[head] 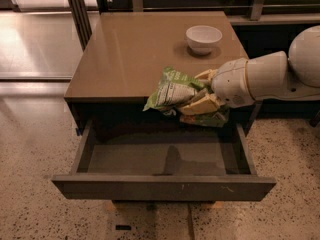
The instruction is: Pick green rice chip bag from top drawer and place on counter
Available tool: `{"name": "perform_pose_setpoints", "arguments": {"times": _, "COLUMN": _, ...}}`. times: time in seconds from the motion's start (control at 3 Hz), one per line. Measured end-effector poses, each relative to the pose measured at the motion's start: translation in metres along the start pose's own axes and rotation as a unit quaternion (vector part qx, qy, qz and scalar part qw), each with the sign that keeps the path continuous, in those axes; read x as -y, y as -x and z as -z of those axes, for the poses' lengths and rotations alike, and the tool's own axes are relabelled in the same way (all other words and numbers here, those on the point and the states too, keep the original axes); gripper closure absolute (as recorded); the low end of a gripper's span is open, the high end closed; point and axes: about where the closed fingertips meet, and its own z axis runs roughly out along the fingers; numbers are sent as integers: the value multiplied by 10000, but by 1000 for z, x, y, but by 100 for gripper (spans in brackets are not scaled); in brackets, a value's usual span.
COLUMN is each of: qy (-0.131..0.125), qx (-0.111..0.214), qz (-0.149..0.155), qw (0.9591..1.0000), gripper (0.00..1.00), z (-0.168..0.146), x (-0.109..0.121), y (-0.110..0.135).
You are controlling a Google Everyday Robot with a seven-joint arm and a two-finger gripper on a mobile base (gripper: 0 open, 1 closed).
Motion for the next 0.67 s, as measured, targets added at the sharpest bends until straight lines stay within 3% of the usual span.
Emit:
{"name": "perform_pose_setpoints", "arguments": {"times": 0.33, "qy": -61, "qx": 38, "qz": 376, "qw": 9993, "gripper": 100, "z": 0, "x": 26, "y": 22}}
{"name": "perform_pose_setpoints", "arguments": {"times": 0.67, "qy": -240, "qx": 94, "qz": 534, "qw": 9982, "gripper": 100, "z": -7, "x": 63, "y": 29}}
